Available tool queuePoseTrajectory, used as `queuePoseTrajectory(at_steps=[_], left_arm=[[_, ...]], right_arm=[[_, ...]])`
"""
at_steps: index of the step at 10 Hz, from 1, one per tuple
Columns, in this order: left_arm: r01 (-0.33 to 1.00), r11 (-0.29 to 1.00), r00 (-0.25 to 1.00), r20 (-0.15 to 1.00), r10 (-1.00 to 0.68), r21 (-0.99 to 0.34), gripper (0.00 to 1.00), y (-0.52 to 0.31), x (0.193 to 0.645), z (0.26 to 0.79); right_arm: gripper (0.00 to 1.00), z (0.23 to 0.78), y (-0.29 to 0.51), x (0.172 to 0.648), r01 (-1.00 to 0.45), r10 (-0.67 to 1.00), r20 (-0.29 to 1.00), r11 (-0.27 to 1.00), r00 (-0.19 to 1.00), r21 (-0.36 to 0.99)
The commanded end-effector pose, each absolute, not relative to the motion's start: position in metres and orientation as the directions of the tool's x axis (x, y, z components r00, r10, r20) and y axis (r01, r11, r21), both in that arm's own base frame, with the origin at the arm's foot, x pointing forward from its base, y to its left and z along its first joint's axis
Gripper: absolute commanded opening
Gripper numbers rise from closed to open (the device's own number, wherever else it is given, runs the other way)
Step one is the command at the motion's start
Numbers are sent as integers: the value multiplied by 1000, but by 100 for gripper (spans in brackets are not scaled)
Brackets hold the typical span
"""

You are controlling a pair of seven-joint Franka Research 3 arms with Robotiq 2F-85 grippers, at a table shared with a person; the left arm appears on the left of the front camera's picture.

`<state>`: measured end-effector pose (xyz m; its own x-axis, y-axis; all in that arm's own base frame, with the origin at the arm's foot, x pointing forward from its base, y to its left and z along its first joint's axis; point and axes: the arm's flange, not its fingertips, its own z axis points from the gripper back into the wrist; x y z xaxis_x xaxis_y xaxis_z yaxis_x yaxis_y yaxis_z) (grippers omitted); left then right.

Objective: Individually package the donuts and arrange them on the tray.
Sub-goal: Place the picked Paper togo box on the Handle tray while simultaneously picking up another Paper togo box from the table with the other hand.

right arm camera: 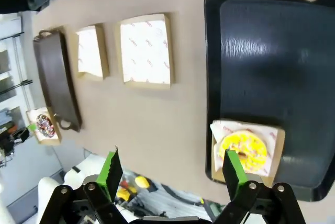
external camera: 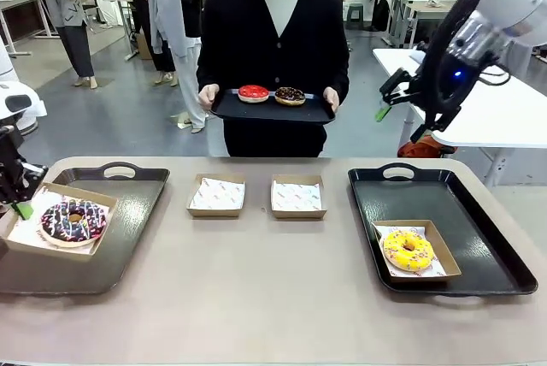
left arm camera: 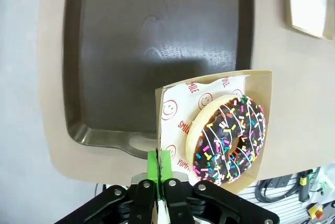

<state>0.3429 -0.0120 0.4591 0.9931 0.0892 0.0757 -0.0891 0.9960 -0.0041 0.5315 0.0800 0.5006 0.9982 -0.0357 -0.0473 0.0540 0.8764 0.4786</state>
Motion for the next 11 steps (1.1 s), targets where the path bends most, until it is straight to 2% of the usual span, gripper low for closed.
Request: queuePoseTrajectory(at_steps=[1,4,5,11], left_arm=[[-108,993,992,66,105,42,1,-10,348,448],[-120,990,992,44,117,72,1,-4,351,440],[-94,995,995,33,93,31,1,-9,349,443],[-94,995,995,33,93,31,1,-9,349,443]], right_arm=[[100,488,99,543,91,-91,-20,904,996,417],[100,474,122,545,92,-83,-40,902,996,422],[100,469,117,544,84,-66,-57,894,996,440],[100,477,120,544,65,-57,-30,897,998,437]])
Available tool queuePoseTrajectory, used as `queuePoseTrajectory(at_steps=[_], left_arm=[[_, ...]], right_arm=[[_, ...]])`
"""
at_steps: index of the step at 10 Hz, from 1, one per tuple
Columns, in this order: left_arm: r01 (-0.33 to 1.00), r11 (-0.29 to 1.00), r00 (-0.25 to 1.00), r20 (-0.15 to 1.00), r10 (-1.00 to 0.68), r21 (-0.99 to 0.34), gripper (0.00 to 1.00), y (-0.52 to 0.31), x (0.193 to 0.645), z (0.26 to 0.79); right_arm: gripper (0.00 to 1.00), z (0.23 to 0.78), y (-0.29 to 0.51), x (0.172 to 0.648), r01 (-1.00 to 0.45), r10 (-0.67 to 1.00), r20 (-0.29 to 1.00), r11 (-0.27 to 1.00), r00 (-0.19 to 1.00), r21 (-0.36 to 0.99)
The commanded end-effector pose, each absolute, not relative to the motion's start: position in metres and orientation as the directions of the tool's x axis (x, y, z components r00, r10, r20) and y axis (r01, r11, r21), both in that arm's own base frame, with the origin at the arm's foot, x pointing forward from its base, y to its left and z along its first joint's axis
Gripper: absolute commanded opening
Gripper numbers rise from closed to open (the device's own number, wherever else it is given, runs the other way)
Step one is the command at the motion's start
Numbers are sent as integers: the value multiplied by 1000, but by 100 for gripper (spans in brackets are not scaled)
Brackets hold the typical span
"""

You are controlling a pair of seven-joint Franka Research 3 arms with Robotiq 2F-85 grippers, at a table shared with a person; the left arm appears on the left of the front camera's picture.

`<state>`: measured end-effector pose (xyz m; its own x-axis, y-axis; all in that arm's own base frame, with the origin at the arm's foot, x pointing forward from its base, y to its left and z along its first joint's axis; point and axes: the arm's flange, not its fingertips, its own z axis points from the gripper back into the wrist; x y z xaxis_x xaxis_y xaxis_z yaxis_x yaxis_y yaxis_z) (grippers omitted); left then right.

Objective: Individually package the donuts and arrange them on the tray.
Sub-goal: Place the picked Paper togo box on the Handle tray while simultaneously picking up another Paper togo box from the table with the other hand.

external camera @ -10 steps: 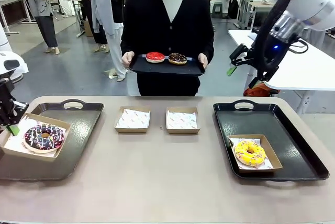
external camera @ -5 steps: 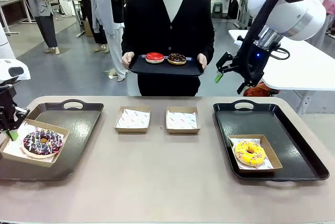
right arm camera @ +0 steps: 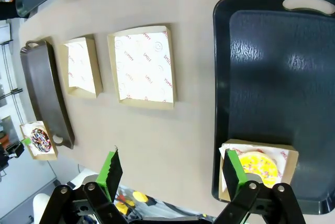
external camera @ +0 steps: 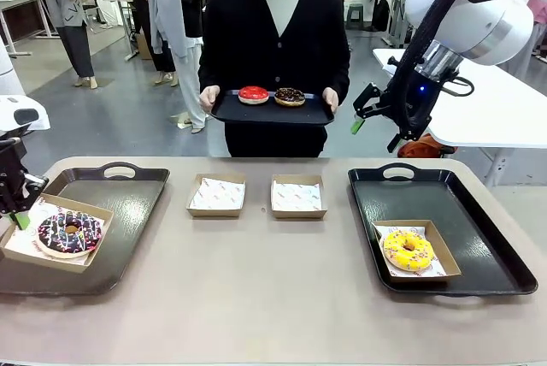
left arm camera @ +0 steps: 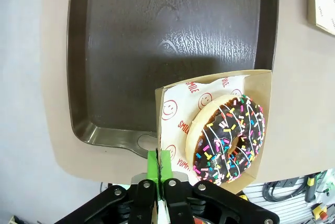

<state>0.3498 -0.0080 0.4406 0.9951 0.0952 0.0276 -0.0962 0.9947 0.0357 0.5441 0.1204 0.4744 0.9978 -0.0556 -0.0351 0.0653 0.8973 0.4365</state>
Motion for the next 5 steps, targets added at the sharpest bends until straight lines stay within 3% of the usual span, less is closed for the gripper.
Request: queuePoseTrajectory(at_steps=[1,4,5], left_arm=[[-94,995,995,33,93,31,1,-9,349,443],[-96,995,995,28,95,36,1,-8,350,441],[-64,996,998,13,63,62,1,-12,354,436]], right_arm=[[100,477,120,544,65,-57,-30,897,998,437],[100,474,120,544,65,-56,-35,897,998,436],[100,472,134,549,47,-34,-40,927,999,372]])
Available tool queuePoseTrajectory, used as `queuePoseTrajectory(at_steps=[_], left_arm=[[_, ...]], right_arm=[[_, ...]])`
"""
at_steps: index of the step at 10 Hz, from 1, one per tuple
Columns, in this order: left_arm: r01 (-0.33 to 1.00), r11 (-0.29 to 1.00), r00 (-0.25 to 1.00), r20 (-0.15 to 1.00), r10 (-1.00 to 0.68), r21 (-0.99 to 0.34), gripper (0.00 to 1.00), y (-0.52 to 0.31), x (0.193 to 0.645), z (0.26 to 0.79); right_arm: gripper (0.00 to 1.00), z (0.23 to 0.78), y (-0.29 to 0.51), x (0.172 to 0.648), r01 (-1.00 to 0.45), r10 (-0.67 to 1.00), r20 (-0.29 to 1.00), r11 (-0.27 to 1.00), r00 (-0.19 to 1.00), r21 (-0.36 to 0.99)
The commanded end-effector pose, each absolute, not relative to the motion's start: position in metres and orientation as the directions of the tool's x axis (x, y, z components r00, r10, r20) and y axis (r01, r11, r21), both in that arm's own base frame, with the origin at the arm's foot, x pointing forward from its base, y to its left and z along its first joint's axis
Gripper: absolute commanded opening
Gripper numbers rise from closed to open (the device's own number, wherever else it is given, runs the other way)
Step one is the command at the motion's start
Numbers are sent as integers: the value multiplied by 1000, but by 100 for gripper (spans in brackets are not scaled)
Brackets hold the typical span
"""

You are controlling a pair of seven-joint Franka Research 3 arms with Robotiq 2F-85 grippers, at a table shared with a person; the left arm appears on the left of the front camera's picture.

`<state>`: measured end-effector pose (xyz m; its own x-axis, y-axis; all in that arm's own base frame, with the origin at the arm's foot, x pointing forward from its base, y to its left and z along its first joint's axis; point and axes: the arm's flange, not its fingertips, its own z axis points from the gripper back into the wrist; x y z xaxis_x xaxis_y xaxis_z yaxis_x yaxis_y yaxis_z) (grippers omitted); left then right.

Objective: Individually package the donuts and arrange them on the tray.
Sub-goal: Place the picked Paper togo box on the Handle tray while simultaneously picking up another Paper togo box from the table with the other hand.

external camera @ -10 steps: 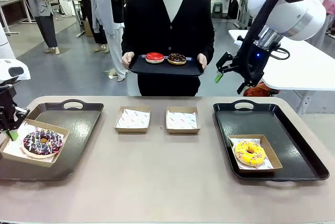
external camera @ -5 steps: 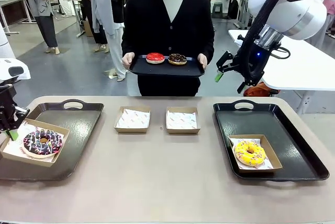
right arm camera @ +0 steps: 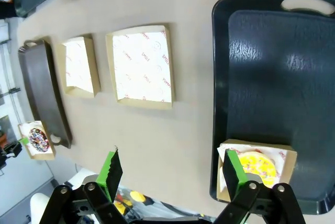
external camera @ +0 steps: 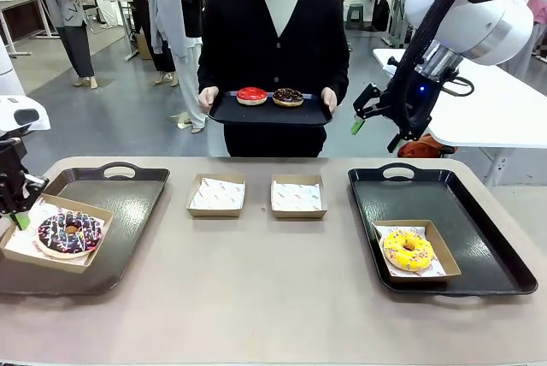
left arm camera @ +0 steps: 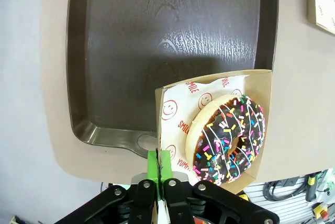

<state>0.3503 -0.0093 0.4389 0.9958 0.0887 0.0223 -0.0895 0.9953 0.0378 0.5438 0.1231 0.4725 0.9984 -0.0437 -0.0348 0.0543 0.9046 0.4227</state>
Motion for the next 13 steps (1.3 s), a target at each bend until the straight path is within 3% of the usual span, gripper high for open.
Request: queuePoseTrajectory(at_steps=[1,9,13], left_arm=[[-43,995,999,-1,44,84,1,-13,356,433],[26,998,999,-36,-24,57,1,-1,371,413],[37,998,999,-36,-35,58,1,-2,379,403]], right_arm=[[100,471,148,556,28,-16,-38,944,999,329],[100,429,240,605,8,-7,-11,992,1000,126],[100,396,240,616,26,-33,41,985,999,168]])
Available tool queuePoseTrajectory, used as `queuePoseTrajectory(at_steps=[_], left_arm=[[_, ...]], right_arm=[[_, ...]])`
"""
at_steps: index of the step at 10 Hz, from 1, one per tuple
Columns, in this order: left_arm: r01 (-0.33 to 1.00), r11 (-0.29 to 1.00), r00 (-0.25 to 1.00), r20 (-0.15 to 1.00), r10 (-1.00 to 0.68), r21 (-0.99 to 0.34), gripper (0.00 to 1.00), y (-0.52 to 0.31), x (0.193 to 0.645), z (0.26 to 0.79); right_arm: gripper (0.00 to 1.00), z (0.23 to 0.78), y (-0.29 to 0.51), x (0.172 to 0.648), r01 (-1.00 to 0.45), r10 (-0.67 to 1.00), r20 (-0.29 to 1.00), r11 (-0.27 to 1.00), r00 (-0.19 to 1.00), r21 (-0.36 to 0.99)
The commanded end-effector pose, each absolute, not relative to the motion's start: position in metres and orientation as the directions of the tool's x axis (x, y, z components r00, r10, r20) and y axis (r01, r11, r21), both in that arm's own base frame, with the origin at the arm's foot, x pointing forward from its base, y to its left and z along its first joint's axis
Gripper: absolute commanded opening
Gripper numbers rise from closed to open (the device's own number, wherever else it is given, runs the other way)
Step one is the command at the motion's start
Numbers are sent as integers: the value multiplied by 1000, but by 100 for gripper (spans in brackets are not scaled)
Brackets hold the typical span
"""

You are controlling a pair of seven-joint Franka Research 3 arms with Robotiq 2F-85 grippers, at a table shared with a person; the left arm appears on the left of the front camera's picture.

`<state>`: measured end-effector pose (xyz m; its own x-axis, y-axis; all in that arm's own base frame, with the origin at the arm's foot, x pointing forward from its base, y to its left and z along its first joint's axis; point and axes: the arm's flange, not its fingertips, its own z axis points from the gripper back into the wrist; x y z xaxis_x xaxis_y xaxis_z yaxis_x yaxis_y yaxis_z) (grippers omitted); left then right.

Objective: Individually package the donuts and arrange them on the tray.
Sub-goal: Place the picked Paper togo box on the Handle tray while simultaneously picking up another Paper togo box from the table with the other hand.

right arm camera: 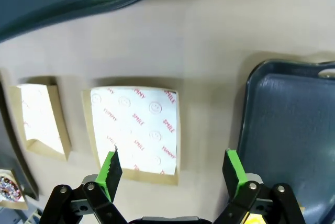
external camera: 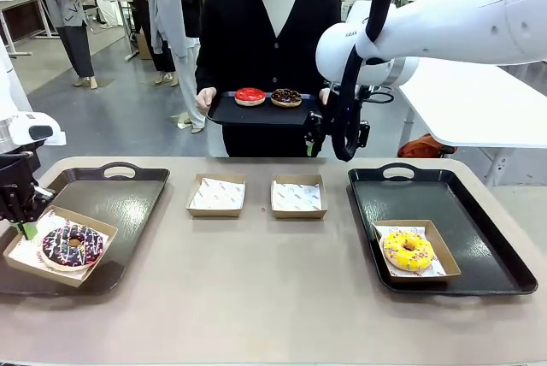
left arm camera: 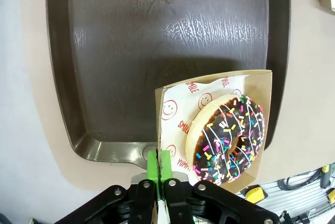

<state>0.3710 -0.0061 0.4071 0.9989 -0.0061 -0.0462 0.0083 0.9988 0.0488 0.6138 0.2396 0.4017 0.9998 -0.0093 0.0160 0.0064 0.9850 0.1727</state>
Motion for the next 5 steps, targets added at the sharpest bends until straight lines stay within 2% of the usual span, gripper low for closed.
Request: queuePoseTrajectory(at_steps=[1,5], left_arm=[[38,997,998,-47,-36,60,1,-5,381,400],[20,998,998,-57,-17,51,1,-1,388,397]], right_arm=[[100,384,237,613,33,-39,30,983,999,181],[100,349,246,603,-22,24,-15,995,1000,96]])
